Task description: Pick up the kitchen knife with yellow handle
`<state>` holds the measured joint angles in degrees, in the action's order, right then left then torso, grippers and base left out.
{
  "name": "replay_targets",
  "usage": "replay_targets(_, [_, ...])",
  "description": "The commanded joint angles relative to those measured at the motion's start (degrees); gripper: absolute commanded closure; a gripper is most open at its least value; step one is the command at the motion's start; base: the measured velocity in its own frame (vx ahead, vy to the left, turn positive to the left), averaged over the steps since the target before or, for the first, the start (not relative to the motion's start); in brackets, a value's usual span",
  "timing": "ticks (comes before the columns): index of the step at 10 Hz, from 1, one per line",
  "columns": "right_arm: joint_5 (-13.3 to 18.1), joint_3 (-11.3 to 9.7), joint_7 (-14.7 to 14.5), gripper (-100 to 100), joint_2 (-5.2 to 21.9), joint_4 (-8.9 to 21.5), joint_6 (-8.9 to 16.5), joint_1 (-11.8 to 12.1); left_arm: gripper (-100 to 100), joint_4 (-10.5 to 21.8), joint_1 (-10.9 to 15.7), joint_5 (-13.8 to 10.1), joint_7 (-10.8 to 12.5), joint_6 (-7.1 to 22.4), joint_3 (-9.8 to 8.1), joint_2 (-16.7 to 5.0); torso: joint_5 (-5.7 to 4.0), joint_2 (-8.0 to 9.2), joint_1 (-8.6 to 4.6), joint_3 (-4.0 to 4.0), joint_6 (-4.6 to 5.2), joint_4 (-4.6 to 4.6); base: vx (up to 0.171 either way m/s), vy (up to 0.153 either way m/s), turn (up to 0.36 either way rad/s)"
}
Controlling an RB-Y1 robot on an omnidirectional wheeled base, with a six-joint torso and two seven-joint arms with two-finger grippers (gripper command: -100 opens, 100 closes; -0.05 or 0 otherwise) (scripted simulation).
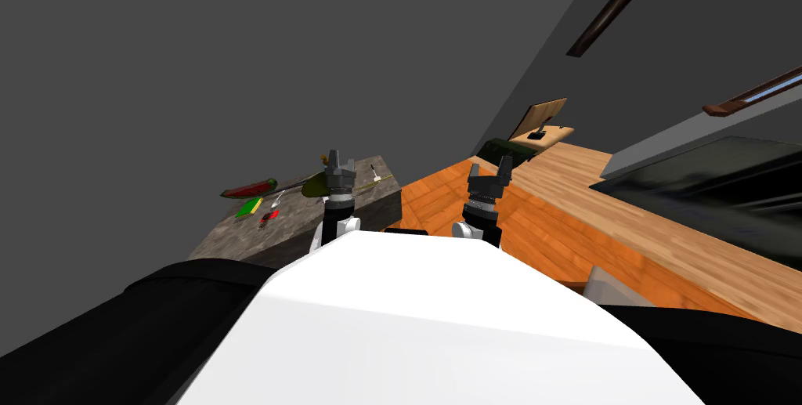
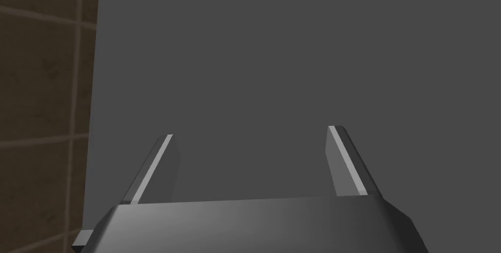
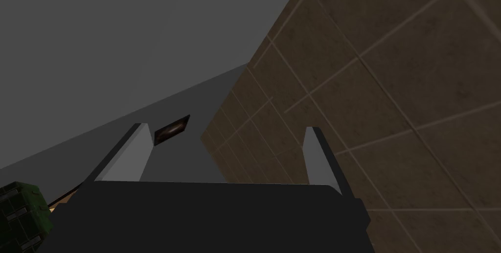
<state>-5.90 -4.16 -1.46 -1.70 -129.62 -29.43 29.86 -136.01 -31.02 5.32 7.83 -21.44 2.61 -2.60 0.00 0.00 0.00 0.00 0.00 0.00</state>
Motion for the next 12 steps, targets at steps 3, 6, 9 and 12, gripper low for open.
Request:
replay_targets(3, [0.0,0.0,0.0,0,0.0,0.0,0.0,0.0,-100,0.79,0.6,-1.66,1.68,4.15,-0.6,-2.28,-0.01,-0.05,-0.06,-0.03,0.0,-0.01,0.013,-0.018,-0.026])
replay_targets(6, [0.0,0.0,0.0,0,0.0,0.0,0.0,0.0,-100,1.5,1.2,-3.43,3.47,8.55,-1.23,-4.23,-0.01,-0.08,-0.06,-0.05,0.0,-0.02,0.017,-0.019,-0.03])
replay_targets(9, [0.0,0.0,0.0,0,0.0,0.0,0.0,0.0,-100,2.06,1.69,-4.88,4.95,12.16,-1.75,-5.76,-0.02,-0.08,-0.07,-0.05,0.0,-0.02,0.017,-0.02,-0.027])
replay_targets(12, [0.0,0.0,0.0,0,0.0,0.0,0.0,0.0,-100,3.07,2.54,-7.38,7.49,17.61,-2.65,-8.26,-0.01,-0.08,-0.07,-0.05,0.0,-0.02,0.02,-0.021,-0.041])
